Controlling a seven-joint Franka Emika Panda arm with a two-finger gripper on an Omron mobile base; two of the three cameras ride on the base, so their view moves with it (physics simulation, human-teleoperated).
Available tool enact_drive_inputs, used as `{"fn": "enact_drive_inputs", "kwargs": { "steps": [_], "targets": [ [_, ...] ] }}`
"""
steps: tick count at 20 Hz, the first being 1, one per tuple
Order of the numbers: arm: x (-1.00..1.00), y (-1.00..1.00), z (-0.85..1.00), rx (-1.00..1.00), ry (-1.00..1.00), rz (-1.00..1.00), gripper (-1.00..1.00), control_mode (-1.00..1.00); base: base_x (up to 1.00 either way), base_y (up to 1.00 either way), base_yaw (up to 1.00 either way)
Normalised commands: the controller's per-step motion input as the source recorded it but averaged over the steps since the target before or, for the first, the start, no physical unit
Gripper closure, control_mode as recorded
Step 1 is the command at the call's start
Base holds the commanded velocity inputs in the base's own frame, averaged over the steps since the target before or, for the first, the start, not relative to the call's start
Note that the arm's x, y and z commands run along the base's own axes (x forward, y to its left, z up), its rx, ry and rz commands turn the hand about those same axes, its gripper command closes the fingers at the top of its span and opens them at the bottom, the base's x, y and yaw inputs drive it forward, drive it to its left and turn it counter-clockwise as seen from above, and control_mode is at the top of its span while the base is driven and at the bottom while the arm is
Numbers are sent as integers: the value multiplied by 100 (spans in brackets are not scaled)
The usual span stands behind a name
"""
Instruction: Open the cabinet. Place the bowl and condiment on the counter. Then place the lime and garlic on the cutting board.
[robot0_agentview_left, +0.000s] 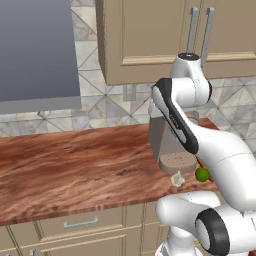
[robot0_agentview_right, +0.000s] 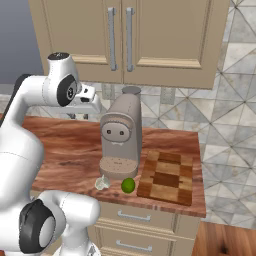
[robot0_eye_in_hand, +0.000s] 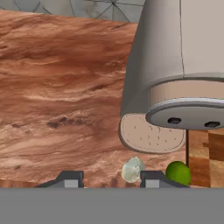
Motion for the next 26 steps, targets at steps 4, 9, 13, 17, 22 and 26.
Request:
{"fn": "enact_drive_inputs", "kwargs": {
  "steps": [4,9,13,17,22,26],
  "targets": [
    [-2,0,0,0,-4,0,-100,-100,0,0,0],
    [-17,-6,11,1,-10,0,-100,-100,0,0,0],
    [-9,-2,26,4,-9,0,-100,-100,0,0,0],
    [-9,-6,36,3,-15,0,-100,-100,0,0,0],
    [-4,-6,35,0,-11,0,-100,-100,0,0,0],
    [0,-5,35,2,-9,-1,-100,-100,0,0,0]
  ]
}}
